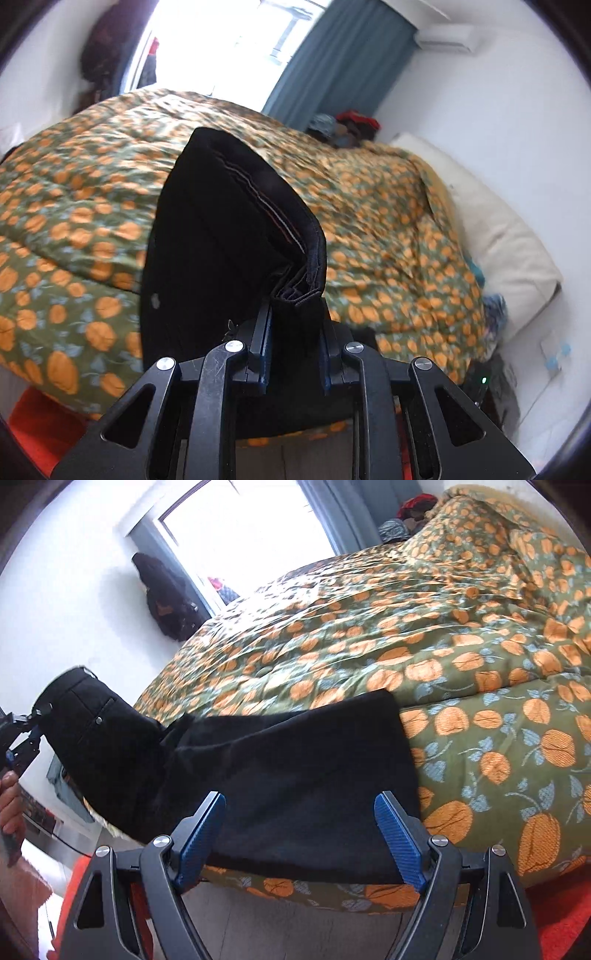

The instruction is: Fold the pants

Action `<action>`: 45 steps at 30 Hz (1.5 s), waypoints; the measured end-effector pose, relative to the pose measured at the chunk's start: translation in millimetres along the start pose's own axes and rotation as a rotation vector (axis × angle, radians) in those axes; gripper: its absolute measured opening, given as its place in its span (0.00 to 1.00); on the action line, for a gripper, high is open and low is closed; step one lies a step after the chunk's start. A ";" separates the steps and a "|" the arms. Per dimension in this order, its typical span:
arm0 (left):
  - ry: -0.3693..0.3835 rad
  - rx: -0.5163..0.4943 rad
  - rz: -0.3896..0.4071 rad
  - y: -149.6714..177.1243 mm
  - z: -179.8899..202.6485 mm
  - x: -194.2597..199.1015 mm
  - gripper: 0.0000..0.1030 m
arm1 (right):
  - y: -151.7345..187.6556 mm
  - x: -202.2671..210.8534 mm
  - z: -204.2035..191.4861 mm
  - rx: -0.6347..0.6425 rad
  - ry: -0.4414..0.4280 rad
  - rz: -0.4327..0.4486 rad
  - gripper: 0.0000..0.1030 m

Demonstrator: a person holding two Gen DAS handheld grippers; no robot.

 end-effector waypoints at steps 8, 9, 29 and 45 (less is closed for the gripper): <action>-0.072 -0.283 -0.380 113.2 92.5 -146.2 0.33 | -5.5 29.3 19.5 -0.036 0.030 0.070 0.80; -0.025 -0.267 -0.385 116.5 91.9 -140.5 0.33 | -6.1 33.8 21.8 -0.045 0.025 0.079 0.80; -0.180 -0.106 -0.310 111.8 -33.2 -148.1 0.21 | -8.6 -110.6 11.1 -0.339 -0.402 -0.483 0.76; -0.137 -0.136 -0.189 65.2 -16.9 -80.6 0.53 | -54.4 -64.7 -51.7 -0.093 -0.383 -0.377 0.20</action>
Point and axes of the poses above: each gripper's, at about its wrist camera, not at the fingertips, and x roughly against the way its jaws point, z to its right, y to its underside, the point moved 4 cm from there along -x, roughly the way its jaws point, and after that the axes turned 12 degrees about -y, right-handed, at the moved point
